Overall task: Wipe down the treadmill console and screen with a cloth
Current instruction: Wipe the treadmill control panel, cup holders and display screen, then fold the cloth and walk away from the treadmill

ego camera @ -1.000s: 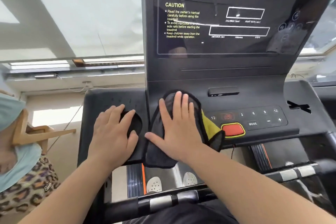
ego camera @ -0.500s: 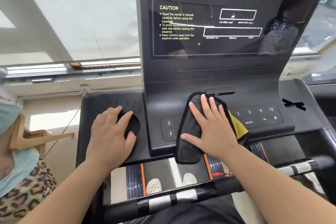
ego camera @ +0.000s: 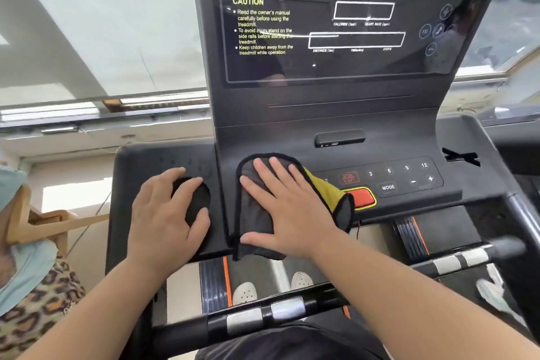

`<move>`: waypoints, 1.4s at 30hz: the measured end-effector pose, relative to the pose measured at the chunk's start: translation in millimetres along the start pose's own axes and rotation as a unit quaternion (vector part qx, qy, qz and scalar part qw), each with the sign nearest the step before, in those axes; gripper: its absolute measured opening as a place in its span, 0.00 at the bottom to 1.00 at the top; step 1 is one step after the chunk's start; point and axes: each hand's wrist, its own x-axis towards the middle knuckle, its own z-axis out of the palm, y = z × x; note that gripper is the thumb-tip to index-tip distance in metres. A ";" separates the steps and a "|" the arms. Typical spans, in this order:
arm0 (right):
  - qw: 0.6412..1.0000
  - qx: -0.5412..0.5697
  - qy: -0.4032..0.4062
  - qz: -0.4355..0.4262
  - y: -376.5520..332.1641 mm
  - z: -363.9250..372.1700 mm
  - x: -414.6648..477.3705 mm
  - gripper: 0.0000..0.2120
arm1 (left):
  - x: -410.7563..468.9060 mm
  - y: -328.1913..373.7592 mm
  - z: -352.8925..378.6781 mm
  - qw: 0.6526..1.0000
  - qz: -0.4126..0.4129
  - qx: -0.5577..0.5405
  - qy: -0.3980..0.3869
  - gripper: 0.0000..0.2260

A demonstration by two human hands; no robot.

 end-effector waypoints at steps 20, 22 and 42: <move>0.954 0.141 0.020 0.264 120.3 -27.4 -111.4 0.41 | 15.3 155.8 53.0 0.979 0.160 0.050 -0.115 0.19; 0.953 0.136 0.095 0.254 126.8 -20.8 -124.7 0.35 | 16.6 162.3 58.8 0.979 0.161 0.056 -0.111 0.15; 0.907 0.236 0.257 0.236 201.3 -24.6 -161.9 0.08 | 2.9 248.3 38.6 0.938 -0.266 -0.220 0.034 0.05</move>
